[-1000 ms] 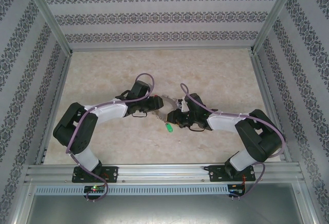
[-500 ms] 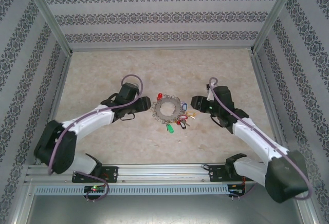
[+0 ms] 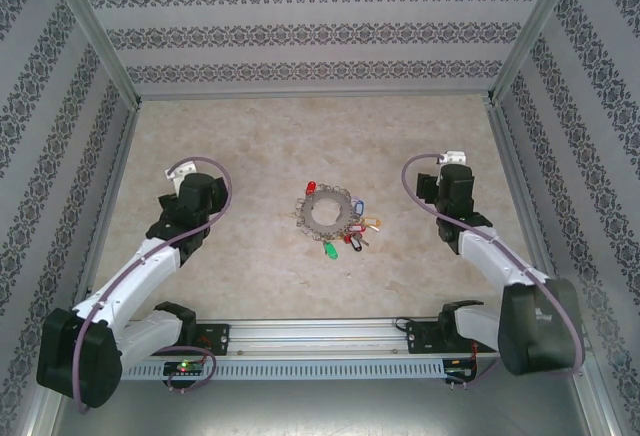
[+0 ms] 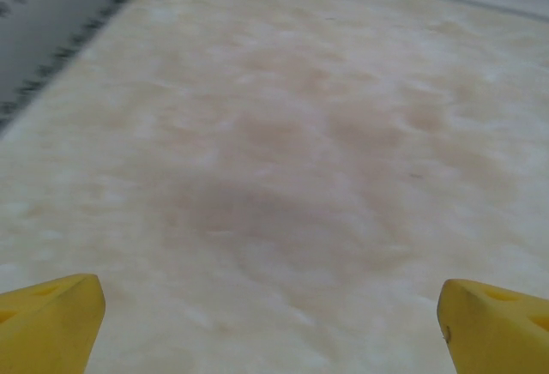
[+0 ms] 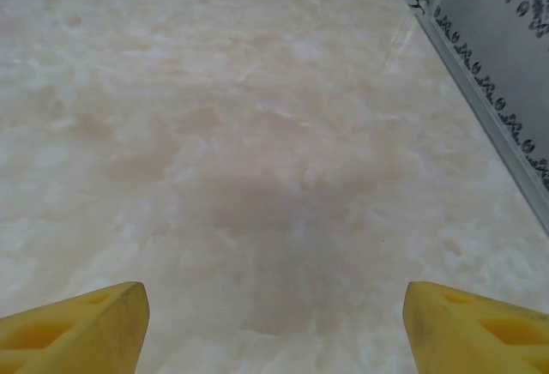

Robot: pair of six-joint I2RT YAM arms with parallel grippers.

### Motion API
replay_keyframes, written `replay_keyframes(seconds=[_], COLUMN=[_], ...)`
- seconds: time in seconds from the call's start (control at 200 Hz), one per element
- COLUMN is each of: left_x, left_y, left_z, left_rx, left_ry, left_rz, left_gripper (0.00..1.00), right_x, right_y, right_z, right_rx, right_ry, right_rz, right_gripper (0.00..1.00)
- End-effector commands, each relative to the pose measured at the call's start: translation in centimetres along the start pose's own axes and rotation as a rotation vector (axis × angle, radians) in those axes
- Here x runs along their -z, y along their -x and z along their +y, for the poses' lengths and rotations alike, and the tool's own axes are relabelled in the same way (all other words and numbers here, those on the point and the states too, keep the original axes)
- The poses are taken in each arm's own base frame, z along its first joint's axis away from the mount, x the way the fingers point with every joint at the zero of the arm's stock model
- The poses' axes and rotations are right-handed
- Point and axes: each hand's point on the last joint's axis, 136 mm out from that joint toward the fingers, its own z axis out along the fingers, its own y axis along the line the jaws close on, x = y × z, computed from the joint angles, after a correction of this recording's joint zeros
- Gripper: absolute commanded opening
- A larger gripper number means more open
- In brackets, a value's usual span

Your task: Put the keys on the keyring

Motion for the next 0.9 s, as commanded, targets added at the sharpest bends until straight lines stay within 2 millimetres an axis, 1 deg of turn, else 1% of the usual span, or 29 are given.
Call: replay_keyframes(seconds=[0.0,0.04,0.06,0.15,0.185,0.21,0.24,0.265,0.305,0.335,0.39,0.47,0.54,0.6,0.634,0.659,0.749,0.799,0.844,0.894], left_x=[-1.2,-1.6,-1.8,-2.7,-3.0,-3.3,-3.5,-3.7,-3.9,-4.3,-4.7,-5.1,-5.6,-6.4,-7.1,-7.4,-7.5,-7.9,-8.0,-8.3], left_y=[1.1,0.9,1.0,0.8,0.7,0.4,0.1,0.0,-0.4,-0.7,-1.0,-0.8,-0.6,-0.7,-1.3,-1.1,-1.5,-2.4,-1.8,-2.3], left_z=[1.1,0.5,0.3,-1.2,-1.9,-2.6,-3.1,-3.5,-3.8,-3.8,-4.0,-4.5,-4.7,-5.1,-5.1,-4.9,-4.6,-4.2,-4.3,-4.5], left_rx=[-0.164,-0.219,-0.234,-0.259,-0.252,-0.249,-0.243,-0.231,-0.216,-0.21,-0.216,-0.244,-0.27,-0.278,-0.281,-0.27,-0.24,-0.216,-0.208,-0.22], left_ry=[0.046,0.015,0.008,-0.056,-0.096,-0.141,-0.186,-0.212,-0.24,-0.248,-0.254,-0.273,-0.27,-0.293,-0.292,-0.276,-0.313,-0.323,-0.325,-0.333], left_rz=[-0.102,-0.118,-0.124,-0.135,-0.155,-0.165,-0.183,-0.203,-0.22,-0.223,-0.225,-0.238,-0.249,-0.249,-0.224,-0.235,-0.222,-0.23,-0.286,-0.211], left_gripper=[1.0,1.0,1.0,1.0,1.0,1.0,1.0,1.0,1.0,1.0,1.0,1.0,1.0,1.0,1.0,1.0,1.0,1.0,1.0,1.0], right_x=[-1.2,-1.8,-2.1,-2.8,-3.4,-3.8,-4.1,-4.0,-3.7,-3.6,-3.2,-3.5,-4.0,-4.0,-4.0,-4.0,-3.9,-3.9,-3.9,-3.9], right_y=[1.0,0.9,1.2,1.8,1.2,0.9,0.7,0.5,0.3,0.0,0.2,0.2,0.1,0.2,0.1,0.0,0.1,0.2,0.1,0.1], right_z=[0.6,1.2,1.6,2.7,3.0,3.0,2.5,2.1,2.3,2.7,3.2,2.9,1.6,1.7,1.6,1.6,1.6,1.7,1.7,1.6], right_rx=[0.01,0.011,0.01,0.028,0.028,0.019,-0.01,-0.025,-0.03,-0.019,-0.003,-0.01,-0.042,-0.038,-0.039,-0.037,-0.036,-0.035,-0.035,-0.035], right_ry=[0.049,0.076,0.095,0.159,0.176,0.184,0.17,0.177,0.214,0.237,0.264,0.232,0.156,0.152,0.151,0.149,0.148,0.147,0.148,0.145], right_rz=[-0.123,-0.139,-0.158,-0.174,-0.153,-0.159,-0.163,-0.16,-0.182,-0.207,-0.249,-0.225,-0.2,-0.212,-0.205,-0.202,-0.206,-0.209,-0.208,-0.209], right_gripper=[0.78,0.79,0.79,0.8,0.8,0.82,0.83,0.83,0.84,0.85,0.88,0.98,0.98,0.98,0.98,0.98,0.98,0.98,0.98,0.98])
